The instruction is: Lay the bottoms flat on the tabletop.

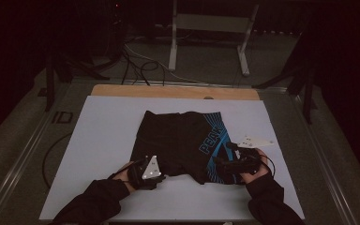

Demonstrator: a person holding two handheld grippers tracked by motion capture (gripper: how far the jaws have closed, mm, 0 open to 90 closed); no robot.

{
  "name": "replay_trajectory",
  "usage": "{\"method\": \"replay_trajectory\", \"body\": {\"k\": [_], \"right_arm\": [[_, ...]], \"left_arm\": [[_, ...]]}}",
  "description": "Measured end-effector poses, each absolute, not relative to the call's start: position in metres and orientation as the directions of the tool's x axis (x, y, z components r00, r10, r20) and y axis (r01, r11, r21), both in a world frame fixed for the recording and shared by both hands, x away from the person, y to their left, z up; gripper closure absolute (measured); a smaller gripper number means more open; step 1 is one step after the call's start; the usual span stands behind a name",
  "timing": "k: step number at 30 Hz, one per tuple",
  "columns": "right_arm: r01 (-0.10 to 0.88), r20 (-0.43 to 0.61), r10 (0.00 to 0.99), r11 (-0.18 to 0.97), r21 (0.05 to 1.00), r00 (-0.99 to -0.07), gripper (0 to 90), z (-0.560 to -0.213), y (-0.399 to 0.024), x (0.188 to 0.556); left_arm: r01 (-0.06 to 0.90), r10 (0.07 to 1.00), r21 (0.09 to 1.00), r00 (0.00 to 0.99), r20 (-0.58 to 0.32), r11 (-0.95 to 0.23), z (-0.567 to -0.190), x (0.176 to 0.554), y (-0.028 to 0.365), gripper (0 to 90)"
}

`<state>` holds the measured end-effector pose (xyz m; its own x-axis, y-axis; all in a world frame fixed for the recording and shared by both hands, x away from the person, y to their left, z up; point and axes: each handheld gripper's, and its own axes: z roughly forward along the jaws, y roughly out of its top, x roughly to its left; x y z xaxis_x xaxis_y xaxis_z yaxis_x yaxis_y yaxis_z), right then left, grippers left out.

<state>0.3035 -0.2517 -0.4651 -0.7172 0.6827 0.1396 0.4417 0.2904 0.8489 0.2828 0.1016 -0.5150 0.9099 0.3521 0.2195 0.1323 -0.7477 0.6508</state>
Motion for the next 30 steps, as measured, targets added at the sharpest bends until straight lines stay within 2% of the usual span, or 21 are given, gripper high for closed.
{"method": "replay_trajectory", "body": {"k": [1, 3, 6, 10, 15, 17, 18, 19, 21, 23, 26, 28, 30], "right_arm": [[0.443, 0.142, 0.683, 0.288, 0.849, -0.717, 14.5, -0.465, -0.252, 0.304], [0.445, 0.140, 0.684, 0.292, 0.847, -0.716, 14.5, -0.465, -0.251, 0.303], [0.441, 0.138, 0.683, 0.292, 0.849, -0.717, 14.5, -0.465, -0.252, 0.303], [0.443, 0.141, 0.686, 0.287, 0.850, -0.714, 14.6, -0.464, -0.253, 0.303], [0.441, 0.140, 0.686, 0.285, 0.851, -0.714, 14.6, -0.463, -0.254, 0.303], [0.443, 0.141, 0.686, 0.286, 0.850, -0.714, 14.6, -0.463, -0.254, 0.303], [0.443, 0.143, 0.686, 0.283, 0.851, -0.713, 14.5, -0.463, -0.254, 0.303], [0.440, 0.140, 0.687, 0.284, 0.852, -0.713, 14.5, -0.462, -0.253, 0.303], [0.442, 0.140, 0.687, 0.285, 0.851, -0.713, 14.6, -0.463, -0.254, 0.303], [0.443, 0.143, 0.688, 0.281, 0.852, -0.711, 14.6, -0.464, -0.254, 0.303], [0.443, 0.142, 0.687, 0.285, 0.850, -0.713, 14.6, -0.463, -0.254, 0.303], [0.442, 0.140, 0.687, 0.286, 0.850, -0.713, 14.6, -0.463, -0.253, 0.303], [0.441, 0.137, 0.687, 0.287, 0.850, -0.713, 14.6, -0.463, -0.253, 0.302]], "left_arm": [[0.150, 0.365, 0.653, 0.908, 0.206, -0.742, -0.515, 0.288, 0.102, 57.1], [0.152, 0.372, 0.658, 0.905, 0.209, -0.738, -0.514, 0.290, 0.103, 73.1], [0.171, 0.390, 0.681, 0.903, 0.181, -0.712, -0.507, 0.289, 0.106, 81.6], [0.175, 0.361, 0.719, 0.926, 0.113, -0.672, -0.486, 0.280, 0.110, 83.1], [0.112, 0.274, 0.734, 0.956, 0.103, -0.670, -0.459, 0.259, 0.108, 82.9], [0.119, 0.262, 0.744, 0.962, 0.078, -0.658, -0.455, 0.257, 0.108, 82.9], [0.118, 0.235, 0.778, 0.971, 0.039, -0.618, -0.447, 0.254, 0.109, 82.9], [0.118, 0.242, 0.789, 0.970, 0.039, -0.603, -0.443, 0.253, 0.110, 82.8], [0.124, 0.263, 0.819, 0.964, 0.035, -0.561, -0.438, 0.253, 0.111, 80.6], [0.139, 0.309, 0.829, 0.950, 0.043, -0.542, -0.436, 0.254, 0.112, 72.6], [0.127, 0.337, 0.824, 0.938, 0.081, -0.552, -0.439, 0.252, 0.114, 54.8], [0.125, 0.333, 0.831, 0.940, 0.076, -0.542, -0.443, 0.250, 0.115, 50.1], [0.108, 0.326, 0.825, 0.940, 0.096, -0.554, -0.448, 0.247, 0.117, 49.8]]}}
